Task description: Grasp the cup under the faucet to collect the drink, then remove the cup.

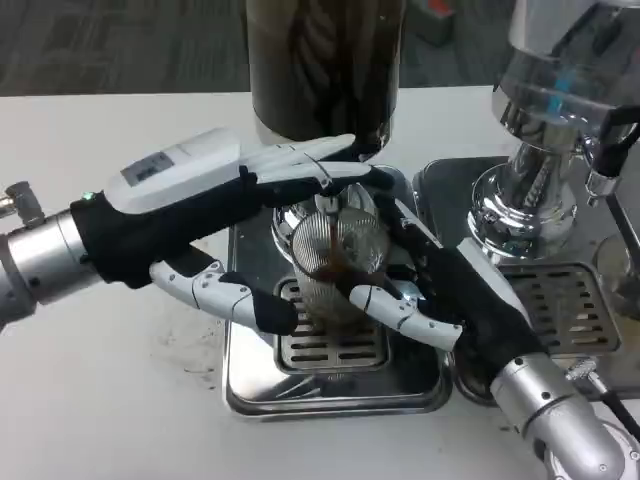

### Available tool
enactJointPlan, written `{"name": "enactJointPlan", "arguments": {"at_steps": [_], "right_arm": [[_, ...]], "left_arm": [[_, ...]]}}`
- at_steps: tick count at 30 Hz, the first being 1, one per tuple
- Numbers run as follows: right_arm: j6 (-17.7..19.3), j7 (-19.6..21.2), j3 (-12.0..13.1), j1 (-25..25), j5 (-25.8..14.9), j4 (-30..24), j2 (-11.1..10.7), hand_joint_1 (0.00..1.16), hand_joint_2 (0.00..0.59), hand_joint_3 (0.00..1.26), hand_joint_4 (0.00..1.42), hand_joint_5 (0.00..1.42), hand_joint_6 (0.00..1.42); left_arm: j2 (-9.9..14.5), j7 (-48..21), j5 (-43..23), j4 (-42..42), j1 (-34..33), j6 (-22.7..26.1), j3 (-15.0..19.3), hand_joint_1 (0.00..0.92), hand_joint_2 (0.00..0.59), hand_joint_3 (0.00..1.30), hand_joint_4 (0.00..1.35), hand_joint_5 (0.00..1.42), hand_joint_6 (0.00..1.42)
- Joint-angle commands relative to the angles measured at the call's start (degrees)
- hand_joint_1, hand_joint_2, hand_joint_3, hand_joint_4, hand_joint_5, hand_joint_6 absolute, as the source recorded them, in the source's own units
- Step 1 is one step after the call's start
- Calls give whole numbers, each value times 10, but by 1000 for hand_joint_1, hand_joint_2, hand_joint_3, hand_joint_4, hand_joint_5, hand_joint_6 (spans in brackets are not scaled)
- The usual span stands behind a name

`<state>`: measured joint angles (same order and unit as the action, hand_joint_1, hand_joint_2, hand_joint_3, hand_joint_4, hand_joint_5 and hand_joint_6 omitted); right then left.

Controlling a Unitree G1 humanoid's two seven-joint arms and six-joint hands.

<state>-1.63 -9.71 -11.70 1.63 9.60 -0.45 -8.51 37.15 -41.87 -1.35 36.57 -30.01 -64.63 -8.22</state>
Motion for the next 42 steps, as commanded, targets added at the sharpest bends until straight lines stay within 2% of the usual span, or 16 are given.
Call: {"name": "enactJointPlan", "arguments": {"at_steps": [1, 21, 42], "right_arm": [[15, -4, 0, 7, -5, 1, 2, 559, 228, 23, 0, 0, 147], [19, -8, 1, 14, -7, 8, 4, 560, 228, 33, 0, 0, 161], [23, -5, 3, 14, -7, 14, 7, 553, 233, 33, 0, 0, 162]], "left_arm": [[7, -6, 11, -5, 9, -3, -11, 0, 58, 136, 15, 31, 85], [6, -3, 4, 0, 10, -1, -6, 0, 61, 131, 16, 31, 86], [-16, -36, -79, 43, 1, 44, 15, 0, 68, 110, 9, 31, 99]]}}
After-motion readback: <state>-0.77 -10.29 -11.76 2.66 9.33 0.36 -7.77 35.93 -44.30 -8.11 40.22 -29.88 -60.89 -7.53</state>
